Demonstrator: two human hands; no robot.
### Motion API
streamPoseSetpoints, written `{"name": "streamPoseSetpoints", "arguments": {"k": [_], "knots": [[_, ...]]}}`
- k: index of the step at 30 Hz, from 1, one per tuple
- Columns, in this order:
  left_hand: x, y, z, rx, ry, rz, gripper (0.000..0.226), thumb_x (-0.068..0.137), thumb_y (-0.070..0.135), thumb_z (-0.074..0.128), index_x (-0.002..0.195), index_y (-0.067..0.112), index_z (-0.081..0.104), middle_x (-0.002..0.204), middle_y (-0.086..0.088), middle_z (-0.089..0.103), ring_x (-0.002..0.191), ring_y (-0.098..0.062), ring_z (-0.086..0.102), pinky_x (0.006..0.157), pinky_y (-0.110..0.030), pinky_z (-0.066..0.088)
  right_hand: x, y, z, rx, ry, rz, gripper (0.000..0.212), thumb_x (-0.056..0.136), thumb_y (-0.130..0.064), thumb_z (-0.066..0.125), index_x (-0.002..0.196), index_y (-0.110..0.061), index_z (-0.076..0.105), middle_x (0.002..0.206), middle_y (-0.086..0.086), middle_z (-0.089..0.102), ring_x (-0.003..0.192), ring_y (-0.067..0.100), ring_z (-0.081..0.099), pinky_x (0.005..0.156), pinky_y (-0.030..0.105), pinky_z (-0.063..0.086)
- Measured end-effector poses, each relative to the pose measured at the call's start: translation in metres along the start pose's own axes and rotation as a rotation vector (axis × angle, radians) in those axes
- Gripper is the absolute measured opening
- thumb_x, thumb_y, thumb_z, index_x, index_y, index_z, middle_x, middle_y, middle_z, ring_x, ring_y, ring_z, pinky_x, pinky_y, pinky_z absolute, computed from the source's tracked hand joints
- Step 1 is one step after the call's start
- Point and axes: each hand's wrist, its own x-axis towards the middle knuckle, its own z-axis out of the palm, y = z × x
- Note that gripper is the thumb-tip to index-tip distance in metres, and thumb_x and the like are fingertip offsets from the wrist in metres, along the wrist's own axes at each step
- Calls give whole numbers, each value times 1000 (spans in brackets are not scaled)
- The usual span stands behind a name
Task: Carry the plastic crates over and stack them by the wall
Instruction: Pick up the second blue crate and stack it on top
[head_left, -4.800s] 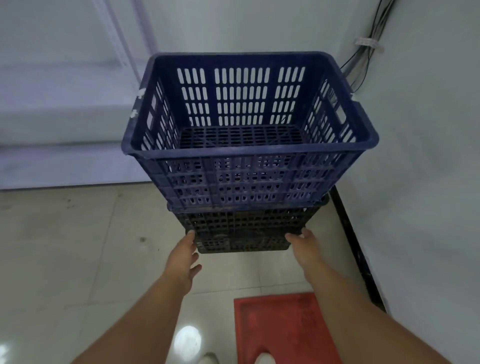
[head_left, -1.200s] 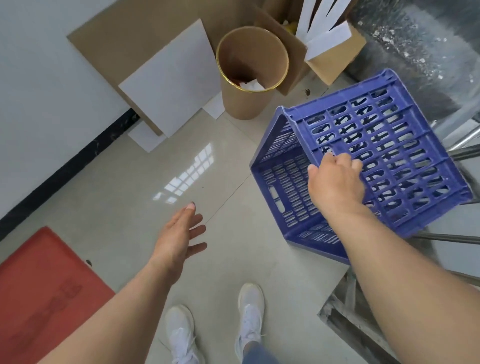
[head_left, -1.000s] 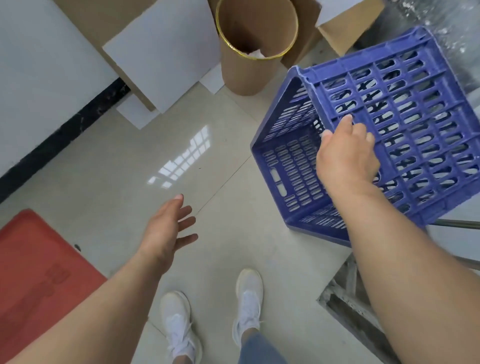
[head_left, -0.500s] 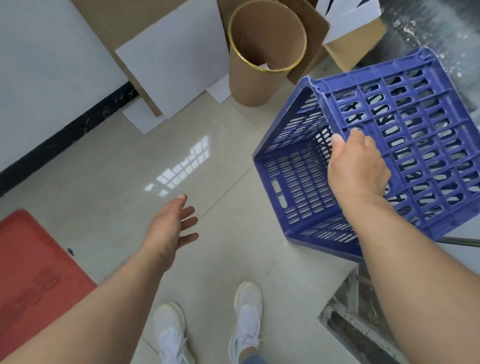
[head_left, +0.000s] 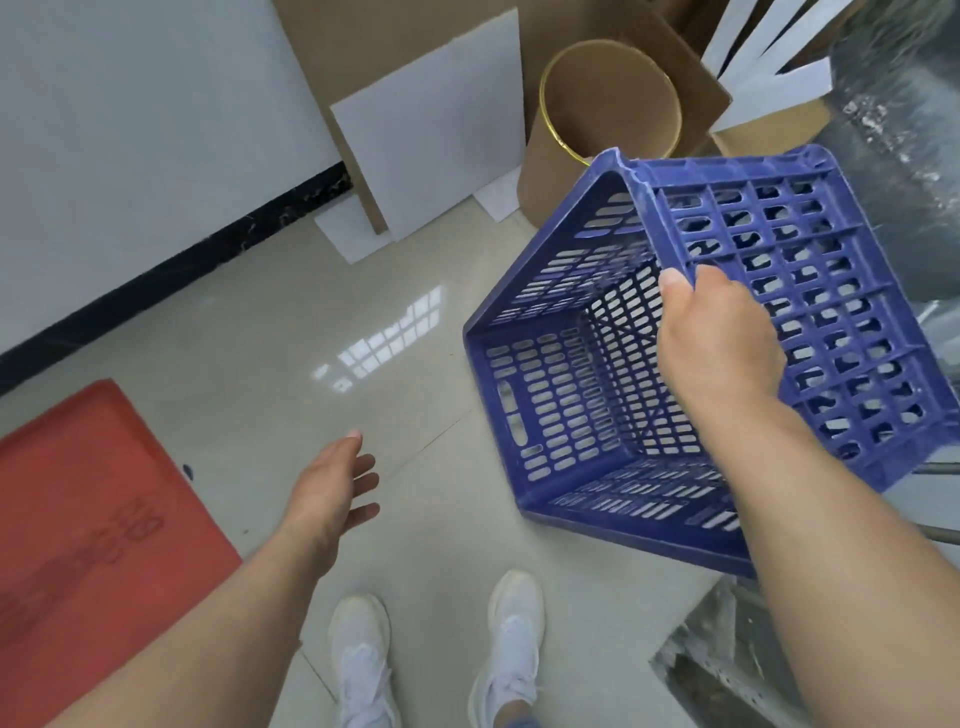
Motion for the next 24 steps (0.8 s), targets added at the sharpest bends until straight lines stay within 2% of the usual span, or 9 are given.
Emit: {"name": "streamPoseSetpoints", "arguments": {"k": [5,7,11,14,17,18,20,21,24], "knots": [[-2,-4,-36,-24,38,2,40,98,36,41,134,19,47,123,-6,57,106,-21,56,80,-39,49,-10,-34,-5,73,-27,-75,47,101,-40,25,102,-1,52,104,21,58,94,38,50,72,38,30],[-4,-4,-51,-35,53,9,41,99,36,41,136,18,46,124,-6,56,107,-21,55,82,-39,48,-17,-50,-5,109,-54,-97,43,101,-40,25,88,-6,47,89,15,52,84,32,44,70,36,29],[-8,-3,-79,-36,79,24,42,99,35,39,137,17,44,130,-8,54,109,-20,53,87,-41,47,-34,-82,1,192,-123,-106,46,101,-40,29,63,-14,36,67,3,42,77,29,42,67,34,26],[-6,-1,-101,-22,126,46,42,100,35,38,137,16,44,129,-7,54,109,-19,50,94,-43,46,-49,-103,9,280,-157,-143,48,100,-38,31,64,-10,45,66,3,46,72,28,44,65,34,27],[-3,1,-123,-19,197,82,29,100,35,37,121,19,48,104,3,59,103,-17,51,93,-40,43,-53,-111,22,380,-194,-137,52,100,-36,34,75,2,60,69,8,54,71,28,48,68,37,35],[0,0,-130,-6,223,98,30,99,35,37,118,17,50,105,4,61,102,-17,53,93,-39,42,-51,-109,30,425,-218,-116,53,99,-37,35,74,2,61,69,9,54,70,27,48,70,39,39],[7,-1,-143,36,302,126,42,99,36,37,134,15,48,131,3,55,113,-17,52,99,-36,38,-45,-102,49,538,-258,-48,50,95,-41,38,66,-7,61,65,6,55,64,26,47,64,39,39],[11,-2,-150,66,358,139,47,100,35,36,142,16,40,137,5,47,122,-17,46,102,-35,33,-43,-97,59,601,-273,4,48,93,-42,39,64,-11,59,64,5,56,58,24,46,57,36,36],[34,-12,-174,125,506,119,55,100,39,32,151,20,25,157,-7,26,143,-28,25,113,-40,19,-40,-82,85,741,-338,121,35,96,-34,42,70,-16,57,63,3,53,42,13,39,38,23,29]]}}
